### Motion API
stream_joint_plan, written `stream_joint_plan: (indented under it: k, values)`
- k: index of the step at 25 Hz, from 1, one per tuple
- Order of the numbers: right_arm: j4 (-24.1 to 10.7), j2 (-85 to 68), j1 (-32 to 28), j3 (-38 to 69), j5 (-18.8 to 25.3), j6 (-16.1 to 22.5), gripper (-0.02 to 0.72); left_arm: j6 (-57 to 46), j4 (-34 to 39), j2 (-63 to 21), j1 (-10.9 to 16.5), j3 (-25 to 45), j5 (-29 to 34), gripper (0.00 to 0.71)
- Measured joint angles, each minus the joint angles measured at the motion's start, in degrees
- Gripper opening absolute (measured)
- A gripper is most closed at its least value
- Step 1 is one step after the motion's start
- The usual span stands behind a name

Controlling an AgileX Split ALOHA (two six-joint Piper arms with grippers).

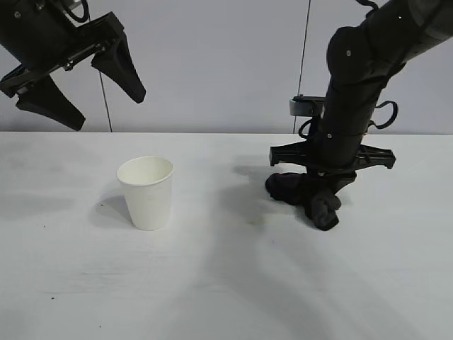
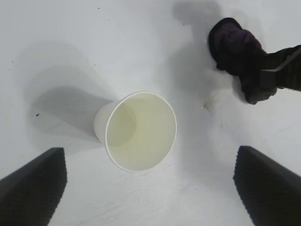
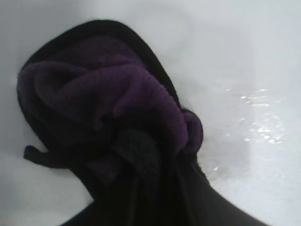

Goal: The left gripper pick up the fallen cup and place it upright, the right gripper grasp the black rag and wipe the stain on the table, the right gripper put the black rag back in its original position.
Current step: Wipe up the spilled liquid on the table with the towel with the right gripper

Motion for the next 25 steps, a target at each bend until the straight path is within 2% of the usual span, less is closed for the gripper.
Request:
stream_joint_plan:
  k: [4, 7, 13, 18, 22, 25]
  values:
    - [-0.5, 0.0, -0.8, 0.0, 0.1, -0.1, 0.103, 0.0, 0.0, 0.0, 0.0, 0.0, -0.1, 0.694]
    - [0.2, 0.0, 1.1, 0.0, 0.3, -1.2, 0.103, 0.0, 0.0, 0.0, 0.0, 0.0, -0.2, 0.694]
    - [3.1, 0.0, 11.1, 0.1, 0.1, -1.6, 0.103, 0.0, 1.1, 0.0, 0.0, 0.0, -0.4, 0.694]
    - [3.9, 0.0, 17.1, 0.3, -0.1, -0.6, 0.103, 0.0, 2.3, 0.0, 0.0, 0.0, -0.4, 0.694]
    - [4.1, 0.0, 17.6, 0.3, -0.2, 1.3, 0.103, 0.0, 2.3, 0.0, 0.0, 0.0, -0.4, 0.694]
    - [2.9, 0.0, 16.7, 0.3, -0.1, 2.0, 0.103, 0.0, 2.3, 0.0, 0.0, 0.0, -0.4, 0.694]
